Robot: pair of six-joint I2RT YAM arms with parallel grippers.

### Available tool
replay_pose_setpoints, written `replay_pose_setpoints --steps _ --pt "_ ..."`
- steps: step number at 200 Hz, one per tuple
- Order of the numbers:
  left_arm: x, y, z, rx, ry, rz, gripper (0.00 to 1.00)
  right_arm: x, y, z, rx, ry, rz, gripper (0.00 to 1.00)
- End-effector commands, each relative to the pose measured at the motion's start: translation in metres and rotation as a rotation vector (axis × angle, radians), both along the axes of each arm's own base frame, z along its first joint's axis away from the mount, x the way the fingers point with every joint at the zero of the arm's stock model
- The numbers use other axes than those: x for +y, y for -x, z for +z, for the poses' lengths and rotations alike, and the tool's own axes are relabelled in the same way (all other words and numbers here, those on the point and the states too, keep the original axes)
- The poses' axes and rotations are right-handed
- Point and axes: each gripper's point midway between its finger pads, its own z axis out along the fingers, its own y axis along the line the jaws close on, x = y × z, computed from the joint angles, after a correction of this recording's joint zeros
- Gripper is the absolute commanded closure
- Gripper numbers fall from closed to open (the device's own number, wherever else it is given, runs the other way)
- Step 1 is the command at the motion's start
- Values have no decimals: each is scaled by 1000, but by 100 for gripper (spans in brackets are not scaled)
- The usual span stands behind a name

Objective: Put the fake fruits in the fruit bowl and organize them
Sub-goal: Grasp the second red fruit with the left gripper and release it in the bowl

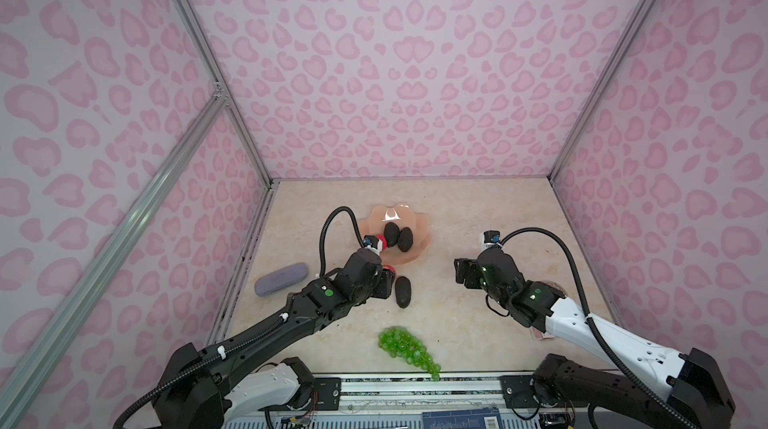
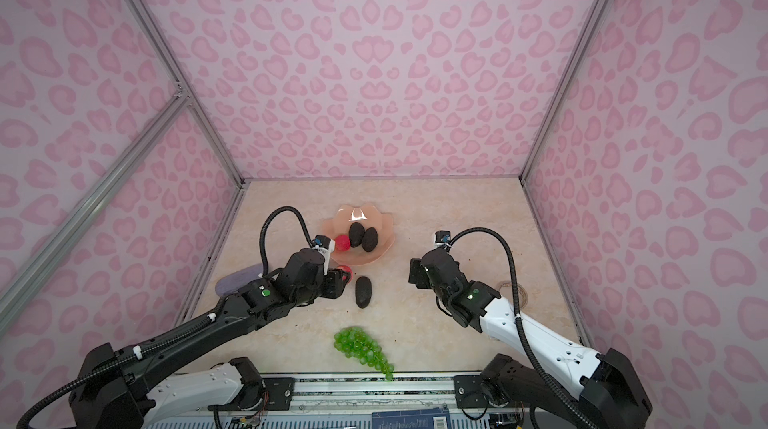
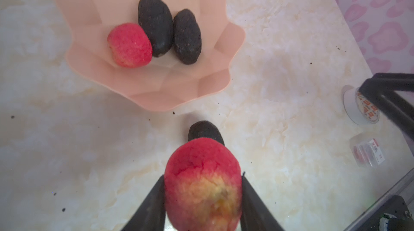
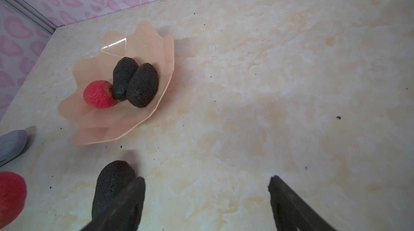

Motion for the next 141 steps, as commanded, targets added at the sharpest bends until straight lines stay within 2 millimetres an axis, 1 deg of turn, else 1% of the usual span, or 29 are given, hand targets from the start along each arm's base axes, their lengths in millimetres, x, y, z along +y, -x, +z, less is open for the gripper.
replay_pose_setpoints --steps 1,20,40,62,83,111,124,141 --pt "1 -16 1 -19 -97 -21 51 6 -2 3 2 -21 8 14" --pt "-6 -39 -3 -4 -123 -21 51 7 0 0 23 -17 18 14" --pt "-10 -62 -18 26 -151 -16 51 6 3 -2 34 -18 18 14" --pt "-15 -79 -36 56 -197 -15 51 4 6 -3 36 -22 14 14" --pt "-18 -92 -53 84 -228 -11 51 2 7 -4 37 -22 10 14" --pt "-22 -100 -68 121 -245 -10 51 2 7 -4 37 -22 10 15" --pt "-20 -102 -74 135 -256 2 50 2 7 -4 38 -20 9 15" --pt "-17 -105 -81 154 -262 12 45 1 7 -5 38 -18 9 15"
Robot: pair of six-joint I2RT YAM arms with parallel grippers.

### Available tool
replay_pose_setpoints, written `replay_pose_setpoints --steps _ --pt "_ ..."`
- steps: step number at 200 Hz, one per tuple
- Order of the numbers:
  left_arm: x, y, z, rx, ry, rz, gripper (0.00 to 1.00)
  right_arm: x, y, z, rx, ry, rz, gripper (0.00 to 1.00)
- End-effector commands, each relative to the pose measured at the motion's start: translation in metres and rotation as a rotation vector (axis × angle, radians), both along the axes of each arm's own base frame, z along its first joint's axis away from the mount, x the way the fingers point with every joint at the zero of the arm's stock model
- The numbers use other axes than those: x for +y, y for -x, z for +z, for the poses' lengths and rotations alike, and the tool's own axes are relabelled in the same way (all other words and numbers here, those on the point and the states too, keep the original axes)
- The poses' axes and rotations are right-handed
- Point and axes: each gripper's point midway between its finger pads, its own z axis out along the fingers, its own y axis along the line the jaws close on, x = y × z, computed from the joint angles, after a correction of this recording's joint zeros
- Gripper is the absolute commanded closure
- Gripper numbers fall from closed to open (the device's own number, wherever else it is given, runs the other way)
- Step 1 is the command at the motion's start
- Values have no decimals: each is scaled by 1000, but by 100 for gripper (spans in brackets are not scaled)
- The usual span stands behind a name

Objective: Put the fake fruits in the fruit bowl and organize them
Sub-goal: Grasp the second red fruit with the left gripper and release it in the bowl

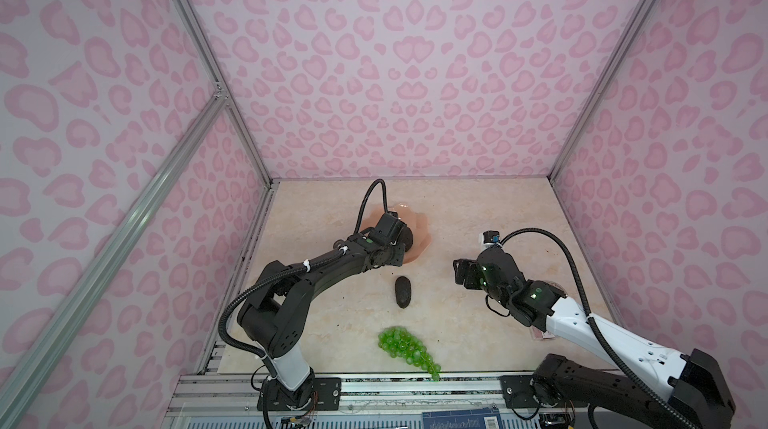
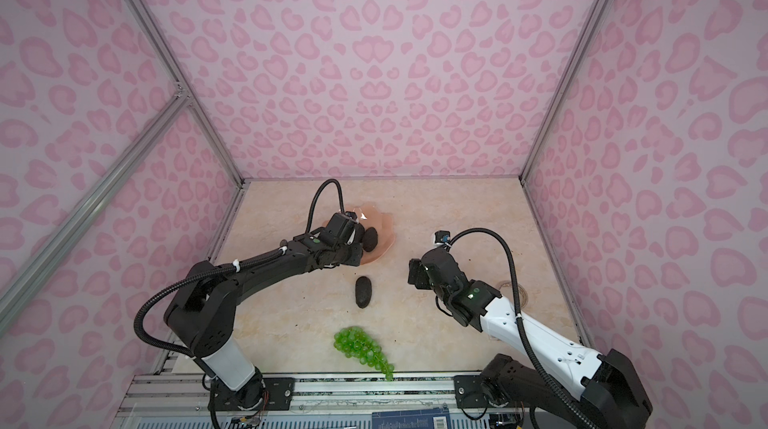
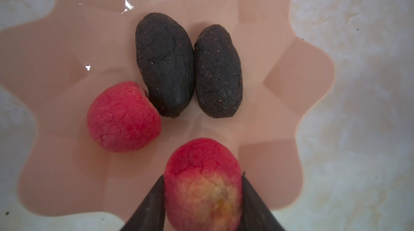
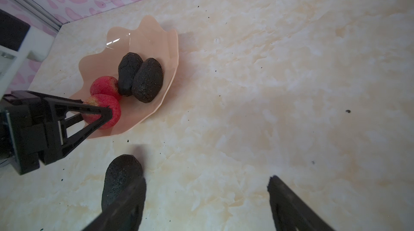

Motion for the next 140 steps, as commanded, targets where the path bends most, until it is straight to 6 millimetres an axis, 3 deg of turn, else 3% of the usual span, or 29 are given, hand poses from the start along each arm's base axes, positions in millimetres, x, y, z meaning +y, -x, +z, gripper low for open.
replay_pose_setpoints --steps 1,26,57,73,100,124,140 --pt "3 -4 -7 21 -19 7 45 -2 1 -4 9 8 -7 15" --pt "1 -4 -7 29 -9 -1 31 -1 0 -5 12 14 -7 15" --pt "-2 -6 23 -32 40 -10 30 2 -1 -8 24 14 1 16" --pt "-1 -5 54 -100 81 -11 30 9 -1 -10 29 11 16 16" --pt "15 5 124 -271 158 10 28 33 0 -14 39 15 61 16" --pt "41 27 176 -419 223 44 27 73 6 -24 69 14 137 16" --pt "61 47 195 -495 263 75 26 103 10 -34 93 6 188 17"
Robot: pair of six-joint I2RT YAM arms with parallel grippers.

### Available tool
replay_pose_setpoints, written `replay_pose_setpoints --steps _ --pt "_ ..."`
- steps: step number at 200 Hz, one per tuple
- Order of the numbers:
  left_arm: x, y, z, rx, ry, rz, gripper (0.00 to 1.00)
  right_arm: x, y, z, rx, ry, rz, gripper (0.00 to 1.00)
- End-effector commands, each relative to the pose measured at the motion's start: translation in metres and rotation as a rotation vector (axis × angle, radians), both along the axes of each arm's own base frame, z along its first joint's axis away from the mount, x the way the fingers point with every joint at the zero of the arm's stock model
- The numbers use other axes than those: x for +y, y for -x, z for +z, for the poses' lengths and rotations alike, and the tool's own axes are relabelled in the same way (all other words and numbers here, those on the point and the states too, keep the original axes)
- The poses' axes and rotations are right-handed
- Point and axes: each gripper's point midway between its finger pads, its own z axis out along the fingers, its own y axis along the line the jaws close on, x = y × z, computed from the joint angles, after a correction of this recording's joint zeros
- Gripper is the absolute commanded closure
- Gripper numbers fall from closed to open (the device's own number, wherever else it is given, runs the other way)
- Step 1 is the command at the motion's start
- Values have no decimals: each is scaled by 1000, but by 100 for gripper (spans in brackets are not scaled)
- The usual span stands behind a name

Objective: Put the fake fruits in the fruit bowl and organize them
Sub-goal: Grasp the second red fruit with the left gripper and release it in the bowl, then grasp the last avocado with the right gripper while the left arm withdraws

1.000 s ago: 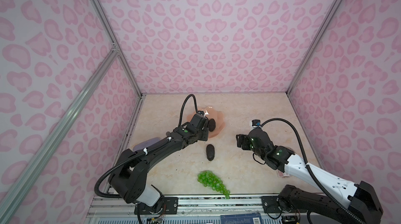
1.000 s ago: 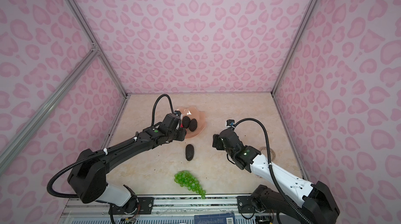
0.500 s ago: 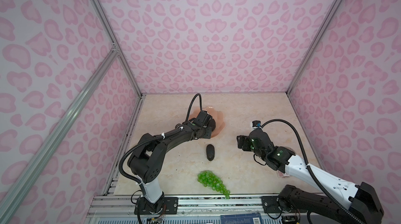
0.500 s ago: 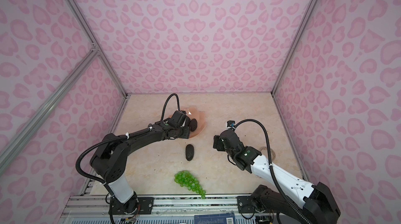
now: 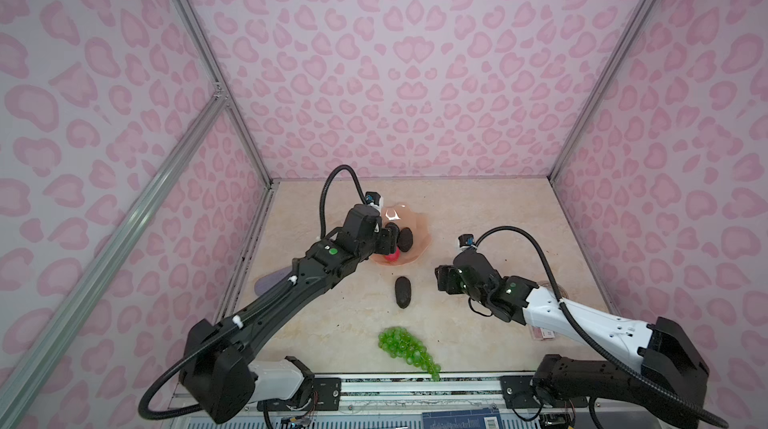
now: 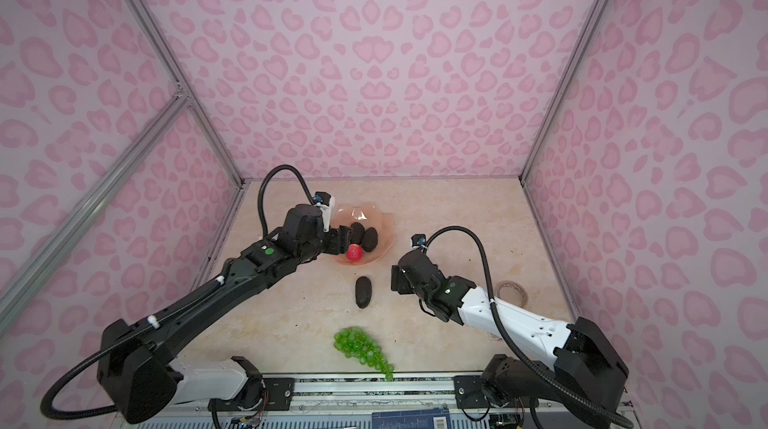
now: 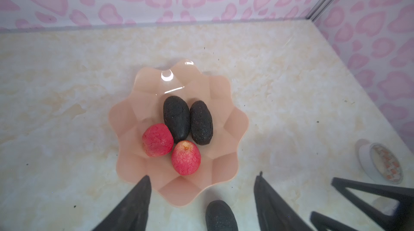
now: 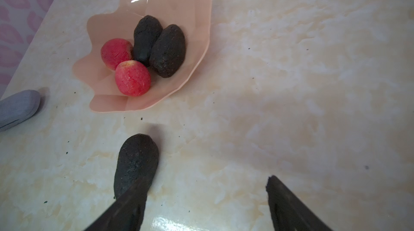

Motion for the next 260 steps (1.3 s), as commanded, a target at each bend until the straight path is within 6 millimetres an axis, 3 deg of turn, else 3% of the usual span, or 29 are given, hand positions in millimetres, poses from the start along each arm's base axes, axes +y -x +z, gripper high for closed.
replay_pose_setpoints --steps 1,20,60,105,132,166,200,238,260 --pt "26 17 26 -113 43 57 26 36 2 -6 17 -42 44 17" --pt "56 42 31 -167 82 120 23 67 7 -19 47 -40 93 17" --pt "102 88 -3 -169 125 211 14 101 8 -52 102 0 114 19" --pt "125 115 -32 -134 200 268 9 112 -2 -78 130 46 99 25" --pt "127 118 -36 -124 198 273 7 117 -4 -85 142 57 101 39" --pt "122 115 -38 -107 191 259 6 109 -1 -89 150 69 87 59" --pt "117 112 -39 -99 187 249 6 86 9 -77 141 82 68 68" --pt "115 109 -37 -101 184 243 5 44 13 -37 69 133 1 70" --pt "113 108 -39 -93 185 238 5 29 2 -5 -8 151 -17 70"
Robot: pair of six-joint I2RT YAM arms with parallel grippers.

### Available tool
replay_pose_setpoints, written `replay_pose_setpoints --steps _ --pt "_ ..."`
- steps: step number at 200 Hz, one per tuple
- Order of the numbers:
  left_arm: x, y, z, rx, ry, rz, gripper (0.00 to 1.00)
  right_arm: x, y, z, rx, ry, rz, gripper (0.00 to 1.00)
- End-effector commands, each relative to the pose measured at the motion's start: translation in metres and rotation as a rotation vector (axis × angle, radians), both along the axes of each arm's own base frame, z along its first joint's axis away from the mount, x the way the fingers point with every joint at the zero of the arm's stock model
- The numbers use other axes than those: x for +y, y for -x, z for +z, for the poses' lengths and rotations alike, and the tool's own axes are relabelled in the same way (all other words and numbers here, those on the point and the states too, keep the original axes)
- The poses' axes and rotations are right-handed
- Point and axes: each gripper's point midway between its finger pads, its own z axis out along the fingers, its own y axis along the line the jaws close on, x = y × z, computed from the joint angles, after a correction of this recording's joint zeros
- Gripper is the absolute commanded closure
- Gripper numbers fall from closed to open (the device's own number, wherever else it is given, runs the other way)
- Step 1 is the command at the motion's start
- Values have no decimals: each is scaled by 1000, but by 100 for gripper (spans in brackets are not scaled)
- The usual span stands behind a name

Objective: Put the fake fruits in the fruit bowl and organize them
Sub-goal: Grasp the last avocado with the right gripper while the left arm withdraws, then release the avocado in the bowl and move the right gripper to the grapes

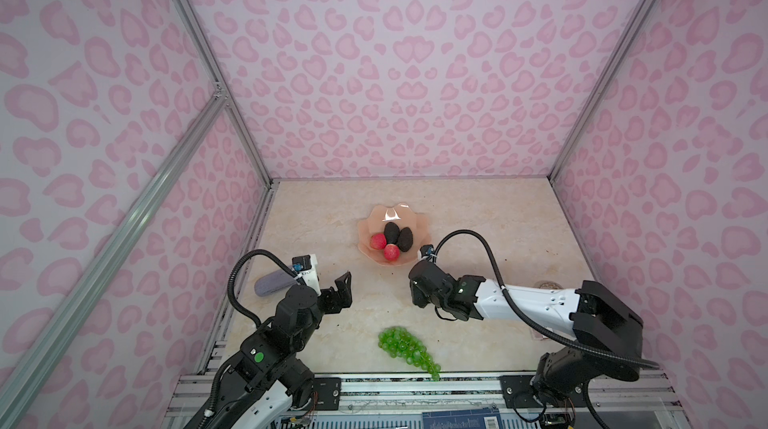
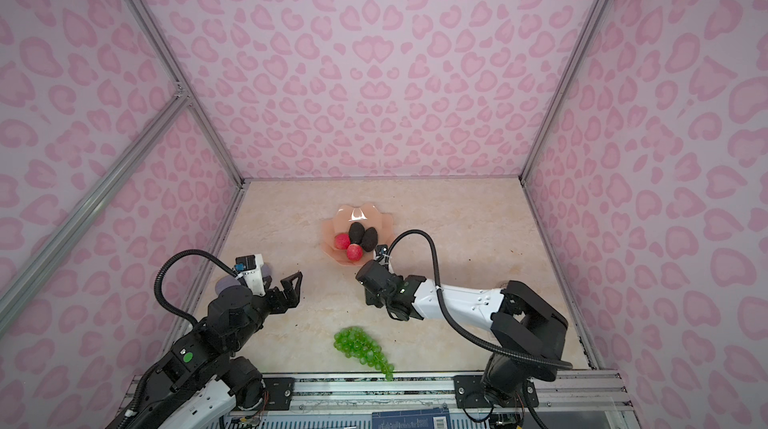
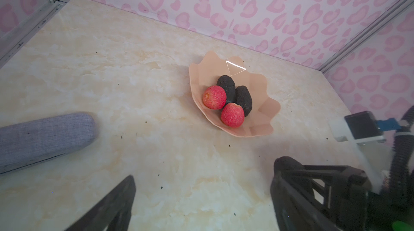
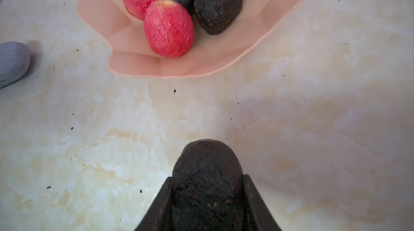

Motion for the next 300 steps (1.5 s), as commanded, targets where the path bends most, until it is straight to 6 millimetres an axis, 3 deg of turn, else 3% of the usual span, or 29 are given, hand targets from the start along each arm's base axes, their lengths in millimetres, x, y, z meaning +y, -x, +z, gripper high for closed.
replay_pose_setpoints --steps 1,37,77,100,128,165,173,216,237,259,262,276,300 --pt "-5 -3 10 -27 26 -12 5 -28 -11 20 -74 90 -45 70" --pt "-6 -2 10 -26 32 -21 5 -28 -55 59 -167 28 -66 70" --pt "-3 2 14 -31 30 -22 5 -2 -109 68 -174 7 -43 70" --pt "-1 3 18 -45 35 -19 5 5 -138 59 -164 27 -51 70" --pt "-1 5 20 -43 42 -20 5 6 -166 32 -124 33 -81 70" --pt "0 8 20 -37 43 -25 5 4 -185 -5 -55 64 -93 68" --pt "0 8 20 -35 43 -25 5 9 -193 1 -66 52 -91 66" --pt "1 9 22 -37 36 -26 5 9 -196 -11 -25 52 -93 38" --pt "1 8 23 -40 36 -26 5 5 -194 4 -46 44 -93 35" --pt "1 9 25 -42 37 -27 5 -1 -186 36 -92 21 -82 34" --pt "1 9 25 -44 38 -28 5 -5 -178 31 -80 34 -77 34" --pt "1 9 27 -50 41 -31 5 -8 -157 42 -95 27 -33 33" --pt "2 10 32 -65 49 -31 5 6 -99 54 -118 -28 143 28"
